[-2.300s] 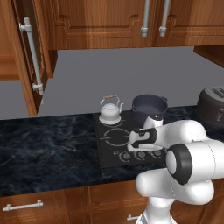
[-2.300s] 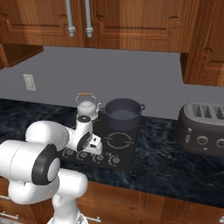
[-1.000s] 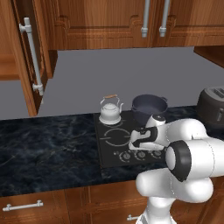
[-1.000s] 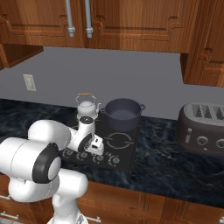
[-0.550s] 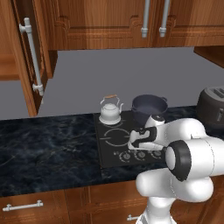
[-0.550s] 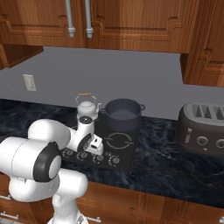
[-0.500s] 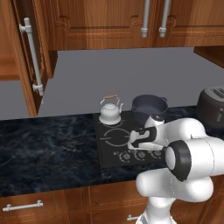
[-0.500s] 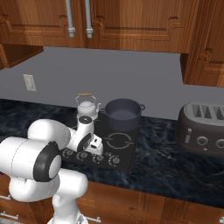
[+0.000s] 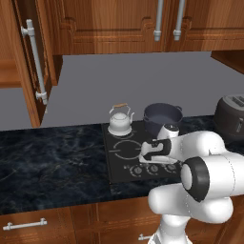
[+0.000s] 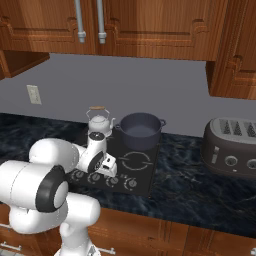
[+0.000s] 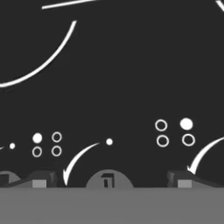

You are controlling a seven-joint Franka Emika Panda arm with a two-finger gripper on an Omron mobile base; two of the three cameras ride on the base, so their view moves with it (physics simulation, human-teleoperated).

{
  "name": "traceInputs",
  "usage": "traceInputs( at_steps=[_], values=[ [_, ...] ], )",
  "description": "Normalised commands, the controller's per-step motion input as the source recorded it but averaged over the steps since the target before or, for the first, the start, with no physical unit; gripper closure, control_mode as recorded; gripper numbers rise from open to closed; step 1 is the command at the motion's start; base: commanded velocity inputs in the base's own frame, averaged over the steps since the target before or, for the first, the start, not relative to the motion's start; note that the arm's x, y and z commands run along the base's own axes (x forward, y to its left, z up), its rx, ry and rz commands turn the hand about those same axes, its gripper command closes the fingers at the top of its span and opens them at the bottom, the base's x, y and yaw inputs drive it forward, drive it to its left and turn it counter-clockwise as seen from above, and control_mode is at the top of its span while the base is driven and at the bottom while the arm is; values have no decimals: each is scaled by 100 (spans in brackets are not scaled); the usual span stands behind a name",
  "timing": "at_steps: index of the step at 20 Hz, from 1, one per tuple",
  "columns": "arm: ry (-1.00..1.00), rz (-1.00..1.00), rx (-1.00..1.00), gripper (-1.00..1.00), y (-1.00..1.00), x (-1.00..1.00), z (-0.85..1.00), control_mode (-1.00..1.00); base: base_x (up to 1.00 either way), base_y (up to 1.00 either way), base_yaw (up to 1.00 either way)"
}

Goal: Pick the kettle from the cabinet and place it on a stove burner. Then pick the pot from the counter and place it on another stove burner. Finally, turn both burners on.

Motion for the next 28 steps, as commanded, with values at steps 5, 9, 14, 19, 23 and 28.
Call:
traceInputs(
  at_steps=[5, 9, 14, 19, 23, 28],
  values=[
    [-2, -1, 0, -100, 0, -56, -9, -100, 0, 0, 0],
    [0, 0, -1, -100, 6, -33, -1, -100, 0, 0, 0],
    [0, 0, -4, -100, 15, -13, -20, -100, 0, 0, 0],
    [0, 0, -3, -100, 17, -8, -35, -100, 0, 0, 0],
    [0, 0, 0, -100, 8, -20, -41, -100, 0, 0, 0],
    [-4, 0, 0, -100, 0, -38, -24, -100, 0, 0, 0]
  ],
)
